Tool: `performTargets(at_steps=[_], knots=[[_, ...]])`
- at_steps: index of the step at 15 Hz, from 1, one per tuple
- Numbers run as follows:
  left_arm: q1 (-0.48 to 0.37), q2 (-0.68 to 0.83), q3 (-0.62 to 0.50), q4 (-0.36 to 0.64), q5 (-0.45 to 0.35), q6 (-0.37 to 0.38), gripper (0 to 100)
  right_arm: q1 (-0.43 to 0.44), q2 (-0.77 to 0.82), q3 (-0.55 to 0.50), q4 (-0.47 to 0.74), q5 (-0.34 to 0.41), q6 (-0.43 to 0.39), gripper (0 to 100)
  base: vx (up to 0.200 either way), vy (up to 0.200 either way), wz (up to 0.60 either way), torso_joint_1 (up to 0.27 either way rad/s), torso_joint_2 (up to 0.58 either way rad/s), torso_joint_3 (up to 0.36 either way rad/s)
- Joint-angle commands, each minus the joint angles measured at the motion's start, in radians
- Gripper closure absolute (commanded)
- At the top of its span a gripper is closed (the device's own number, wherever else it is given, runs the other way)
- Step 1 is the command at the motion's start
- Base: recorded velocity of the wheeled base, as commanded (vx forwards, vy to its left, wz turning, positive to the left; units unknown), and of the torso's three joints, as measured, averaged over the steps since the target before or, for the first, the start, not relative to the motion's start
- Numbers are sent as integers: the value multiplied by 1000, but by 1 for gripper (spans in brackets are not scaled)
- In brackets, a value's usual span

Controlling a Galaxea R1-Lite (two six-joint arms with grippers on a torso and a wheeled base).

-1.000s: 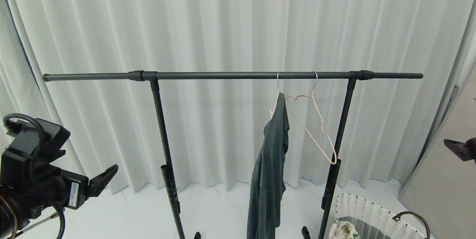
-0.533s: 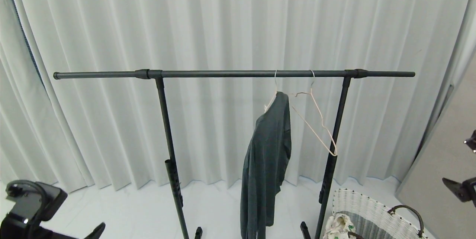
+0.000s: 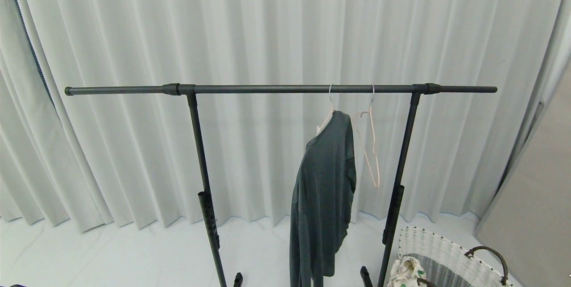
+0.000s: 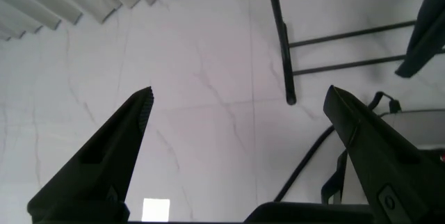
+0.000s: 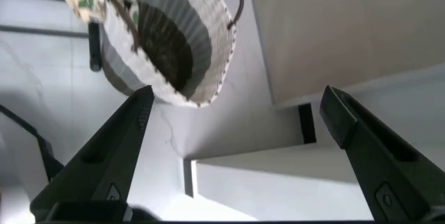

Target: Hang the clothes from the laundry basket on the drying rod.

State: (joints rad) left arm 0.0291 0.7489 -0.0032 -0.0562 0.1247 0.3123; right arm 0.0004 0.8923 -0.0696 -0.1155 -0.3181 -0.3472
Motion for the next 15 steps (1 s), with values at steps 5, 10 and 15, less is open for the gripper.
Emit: performTargets(at_steps=[5,10,15], knots=[[-6,-6,0,1,55,-19,0,-5,-176,70,2,-15,-4,0,0,0,0,0,0,0],[-6,10,0,1,55,-33,0,0,-158,70,2,-15,-6,0,0,0,0,-50,110,53],[-6,10,0,1,56,-36,0,0,-145,70,2,-15,-1,0,0,0,0,-232,478,241]])
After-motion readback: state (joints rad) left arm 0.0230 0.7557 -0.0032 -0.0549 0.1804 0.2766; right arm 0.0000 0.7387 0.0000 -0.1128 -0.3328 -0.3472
